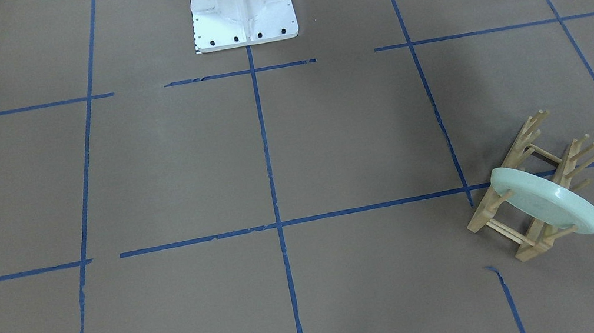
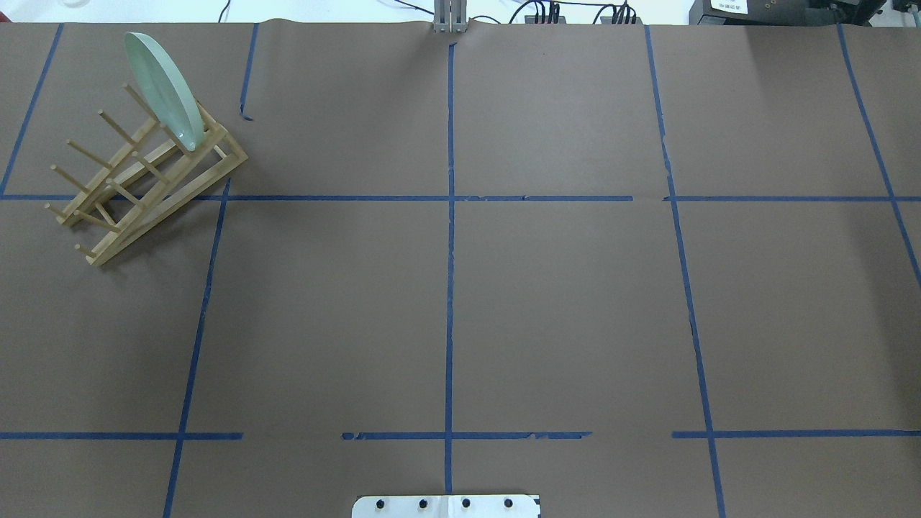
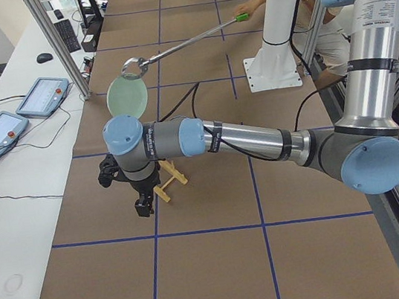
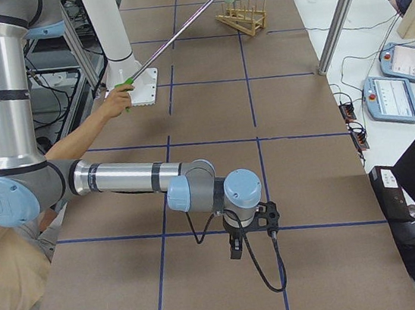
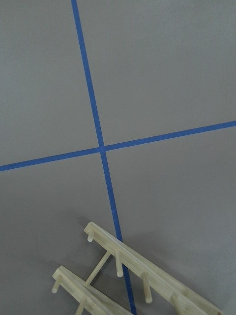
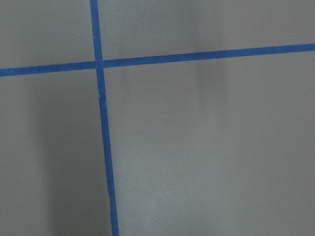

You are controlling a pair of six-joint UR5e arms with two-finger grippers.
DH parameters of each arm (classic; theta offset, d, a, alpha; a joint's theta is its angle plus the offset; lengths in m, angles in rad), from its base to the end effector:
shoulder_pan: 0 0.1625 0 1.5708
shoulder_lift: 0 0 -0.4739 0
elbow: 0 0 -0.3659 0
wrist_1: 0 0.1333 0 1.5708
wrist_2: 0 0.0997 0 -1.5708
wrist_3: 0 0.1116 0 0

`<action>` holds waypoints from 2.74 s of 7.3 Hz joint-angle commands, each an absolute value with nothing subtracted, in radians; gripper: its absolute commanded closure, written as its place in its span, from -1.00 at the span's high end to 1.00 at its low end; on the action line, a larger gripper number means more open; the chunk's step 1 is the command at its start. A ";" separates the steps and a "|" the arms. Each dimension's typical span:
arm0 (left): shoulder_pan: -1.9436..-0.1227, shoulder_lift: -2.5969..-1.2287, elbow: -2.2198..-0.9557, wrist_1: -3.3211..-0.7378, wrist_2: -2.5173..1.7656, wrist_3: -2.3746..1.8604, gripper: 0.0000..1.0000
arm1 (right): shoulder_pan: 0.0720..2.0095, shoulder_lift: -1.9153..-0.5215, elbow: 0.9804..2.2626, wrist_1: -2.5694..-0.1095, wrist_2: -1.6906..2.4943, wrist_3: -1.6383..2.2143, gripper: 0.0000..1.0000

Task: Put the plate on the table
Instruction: 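Move the left gripper toward the pale green plate in the wooden rack, then grasp the rim of the pale green plate with the left gripper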

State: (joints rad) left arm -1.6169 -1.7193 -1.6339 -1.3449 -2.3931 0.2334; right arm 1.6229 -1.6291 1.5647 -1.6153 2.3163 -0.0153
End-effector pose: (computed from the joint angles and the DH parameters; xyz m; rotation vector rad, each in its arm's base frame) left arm -0.0757 -0.5235 0.6317 0.1013 0.8172 0.1707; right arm 0.0798 -0.4241 0.7515 -0.0787 -0.7480 0.0756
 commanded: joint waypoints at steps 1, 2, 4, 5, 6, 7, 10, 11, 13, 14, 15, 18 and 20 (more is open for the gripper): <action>-1.559 -1.603 -1.667 -1.740 -2.325 0.100 1.00 | 1.623 -1.629 1.565 -1.615 2.316 -0.015 1.00; -1.566 -1.600 -1.707 -1.732 -2.327 0.095 1.00 | 1.623 -1.629 1.565 -1.615 2.316 -0.015 1.00; -1.565 -1.601 -1.695 -1.733 -2.326 0.095 1.00 | 1.623 -1.629 1.565 -1.615 2.316 -0.015 1.00; -1.566 -1.601 -1.694 -1.733 -2.326 0.097 1.00 | 1.623 -1.629 1.565 -1.615 2.316 -0.015 1.00; -1.565 -1.601 -1.695 -1.733 -2.326 0.097 1.00 | 1.623 -1.629 1.565 -1.615 2.316 -0.015 1.00; -1.565 -1.608 -1.695 -1.732 -2.330 0.088 1.00 | 1.623 -1.629 1.565 -1.615 2.316 -0.015 1.00; -1.559 -1.710 -1.695 -1.704 -2.434 -0.154 1.00 | 1.623 -1.629 1.565 -1.615 2.316 -0.015 1.00; -1.557 -1.753 -1.697 -1.707 -2.474 -0.267 1.00 | 1.623 -1.629 1.565 -1.615 2.316 -0.015 1.00; -1.540 -1.842 -1.700 -1.721 -2.535 -0.558 1.00 | 1.623 -1.629 1.565 -1.615 2.316 -0.015 1.00; -1.501 -1.859 -1.692 -1.779 -2.561 -0.695 1.00 | 1.623 -1.629 1.565 -1.615 2.316 -0.015 1.00; -1.459 -1.862 -1.668 -1.898 -2.572 -0.848 1.00 | 1.623 -1.631 1.565 -1.615 2.316 -0.015 1.00; -1.329 -1.893 -1.484 -2.401 -2.533 -1.345 1.00 | 1.623 -1.631 1.565 -1.615 2.316 -0.015 1.00; -1.258 -1.956 -1.442 -2.453 -2.377 -1.477 1.00 | 1.623 -1.631 1.565 -1.615 2.316 -0.015 1.00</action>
State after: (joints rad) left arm -1.3031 -1.9245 -1.4660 -2.4070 -2.4555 -1.3860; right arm 1.6229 -1.6299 1.5647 -1.6153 2.3163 -0.0153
